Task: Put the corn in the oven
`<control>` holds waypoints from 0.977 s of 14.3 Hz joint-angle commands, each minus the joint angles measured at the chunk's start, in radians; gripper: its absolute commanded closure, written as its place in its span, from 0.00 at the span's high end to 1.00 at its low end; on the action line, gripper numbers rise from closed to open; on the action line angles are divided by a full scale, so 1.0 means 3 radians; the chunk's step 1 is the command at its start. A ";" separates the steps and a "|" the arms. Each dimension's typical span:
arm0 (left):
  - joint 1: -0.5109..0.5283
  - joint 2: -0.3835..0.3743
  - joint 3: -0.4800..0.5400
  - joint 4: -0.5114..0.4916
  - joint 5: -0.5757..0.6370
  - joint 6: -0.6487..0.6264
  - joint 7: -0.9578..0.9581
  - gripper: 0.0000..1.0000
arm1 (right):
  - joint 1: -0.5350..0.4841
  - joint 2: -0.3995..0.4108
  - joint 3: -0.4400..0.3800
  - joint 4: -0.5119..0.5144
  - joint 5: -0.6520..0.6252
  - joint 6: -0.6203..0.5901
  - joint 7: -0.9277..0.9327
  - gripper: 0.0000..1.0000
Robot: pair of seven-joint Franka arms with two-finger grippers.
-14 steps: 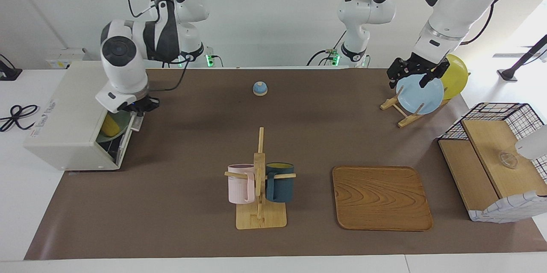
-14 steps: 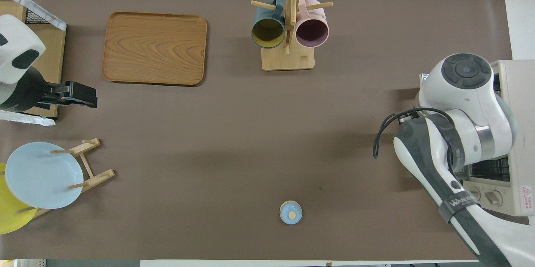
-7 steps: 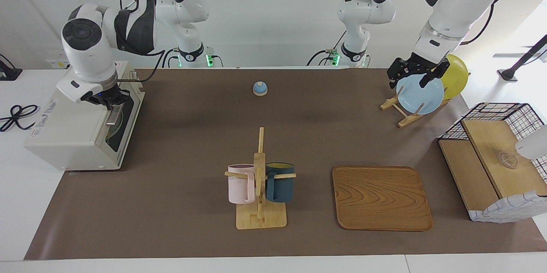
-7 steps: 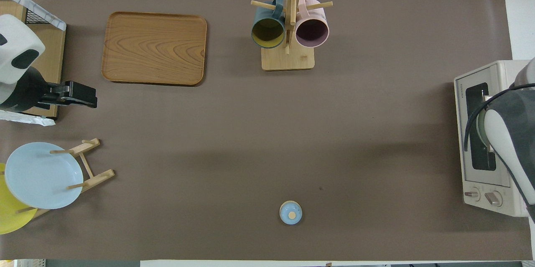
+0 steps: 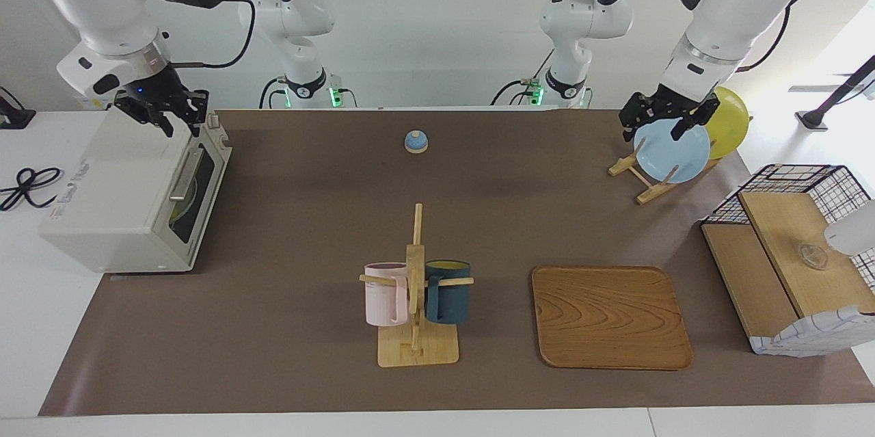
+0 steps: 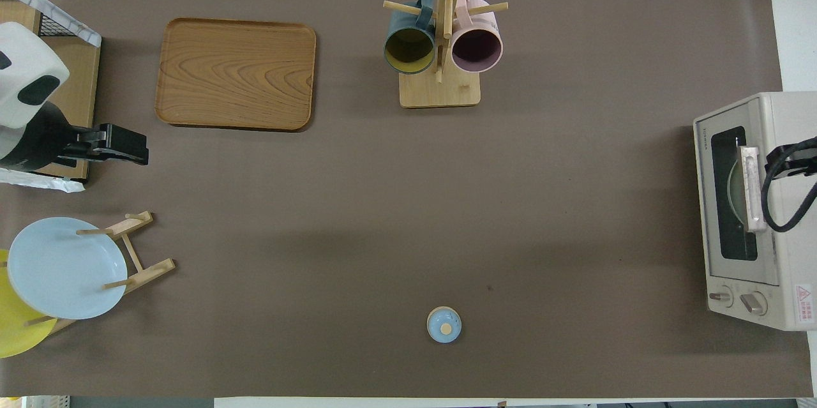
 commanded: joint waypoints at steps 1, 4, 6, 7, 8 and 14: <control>-0.0005 -0.0017 0.0016 0.0026 -0.0008 -0.0040 0.0004 1.00 | -0.0014 0.0039 0.0008 0.0066 0.0183 -0.0089 -0.0017 0.57; -0.0005 -0.0017 0.0016 0.0026 -0.0008 -0.0035 0.0004 1.00 | -0.0008 0.0039 0.0029 0.0066 0.0193 -0.0074 -0.0017 1.00; -0.0005 -0.0017 0.0016 0.0026 -0.0008 -0.0040 0.0004 1.00 | -0.0003 0.0029 0.0059 0.0071 0.0188 -0.0079 -0.0002 1.00; -0.0005 -0.0017 0.0016 0.0026 -0.0008 -0.0040 0.0004 1.00 | -0.0008 0.0029 0.0100 0.0066 0.0188 -0.0089 0.0003 1.00; -0.0005 -0.0017 0.0016 0.0026 -0.0008 -0.0040 0.0004 1.00 | -0.0008 0.0024 0.0100 0.0045 0.0193 -0.0089 0.0018 1.00; -0.0005 -0.0017 0.0016 0.0026 -0.0008 -0.0040 0.0004 1.00 | 0.0012 0.0059 0.0177 0.0096 0.0096 -0.0059 0.0065 1.00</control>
